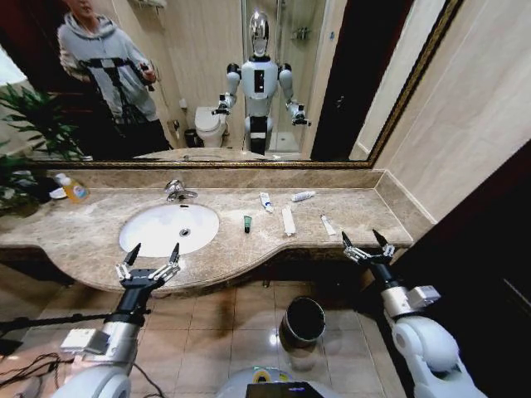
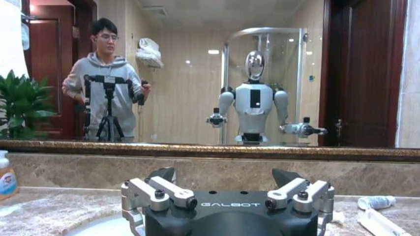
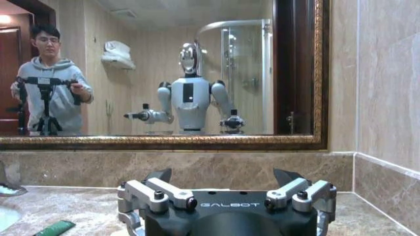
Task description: Pick up the trash from the sink and place it in the trash bin.
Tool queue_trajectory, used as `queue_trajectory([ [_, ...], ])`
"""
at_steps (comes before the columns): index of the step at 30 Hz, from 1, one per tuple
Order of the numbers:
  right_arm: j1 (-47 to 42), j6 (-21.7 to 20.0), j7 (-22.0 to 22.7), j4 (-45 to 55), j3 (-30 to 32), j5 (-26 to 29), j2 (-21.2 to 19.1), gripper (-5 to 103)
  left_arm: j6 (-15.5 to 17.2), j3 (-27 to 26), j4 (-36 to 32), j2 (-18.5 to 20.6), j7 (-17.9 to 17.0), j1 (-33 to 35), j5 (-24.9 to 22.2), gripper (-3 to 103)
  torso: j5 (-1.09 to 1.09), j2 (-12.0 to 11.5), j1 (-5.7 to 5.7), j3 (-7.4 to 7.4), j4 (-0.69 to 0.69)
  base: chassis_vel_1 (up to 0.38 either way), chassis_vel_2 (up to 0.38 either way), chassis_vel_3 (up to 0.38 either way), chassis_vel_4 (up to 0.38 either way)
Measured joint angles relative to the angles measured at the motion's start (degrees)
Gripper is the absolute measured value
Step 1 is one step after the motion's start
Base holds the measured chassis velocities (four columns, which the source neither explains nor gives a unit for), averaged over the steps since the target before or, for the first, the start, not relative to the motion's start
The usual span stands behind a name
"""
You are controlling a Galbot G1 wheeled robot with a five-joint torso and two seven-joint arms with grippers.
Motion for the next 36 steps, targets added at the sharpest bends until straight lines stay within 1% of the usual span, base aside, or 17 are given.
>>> queue_trajectory([
  [8,2.2,-0.8,0.0,-2.3,-1.2,0.2,-0.1,100,0.0,0.0,0.0,0.0,0.0,0.0,0.0,100,0.0,0.0,0.0,0.0,0.0,0.0,0.0,0.0,0.0],
  [25,5.4,-4.1,-0.1,-5.1,-3.0,0.5,-2.1,100,0.0,0.0,0.0,0.0,0.0,0.0,0.0,100,0.0,0.0,0.0,0.0,-0.01,0.0,0.0,0.0,0.0],
  [27,7.6,-5.2,0.7,-7.0,-4.8,1.0,-3.4,100,0.0,0.0,0.0,0.0,0.0,0.0,0.0,100,0.0,0.0,0.0,0.0,-0.01,0.0,0.0,0.0,0.0],
  [28,7.6,-5.2,0.7,-7.0,-4.8,1.0,-3.4,100,0.0,0.0,0.0,0.0,0.0,0.0,0.0,100,0.0,0.0,0.0,0.0,-0.01,0.0,0.0,0.0,0.0],
  [31,12.0,-6.6,2.1,-11.2,-8.4,1.2,-6.6,100,0.0,0.0,0.0,0.0,0.0,0.0,0.0,100,0.0,0.0,0.0,0.0,0.0,0.0,0.0,0.0,0.0],
  [32,12.0,-6.6,2.1,-11.2,-8.4,1.2,-6.6,100,0.0,0.0,0.0,0.0,0.0,0.0,0.0,100,0.0,0.0,0.0,0.0,0.0,0.0,0.0,0.0,0.0],
  [35,16.8,-7.4,3.1,-15.6,-11.9,1.1,-8.5,100,0.0,0.0,0.0,0.0,0.0,0.0,0.0,100,0.0,0.0,0.0,0.0,0.01,0.0,0.0,0.0,0.0],
  [36,16.8,-7.4,3.1,-15.6,-11.9,1.1,-8.5,100,0.0,0.0,0.0,0.0,0.0,0.0,0.0,100,0.0,0.0,0.0,0.0,0.01,0.0,0.0,0.0,0.0],
])
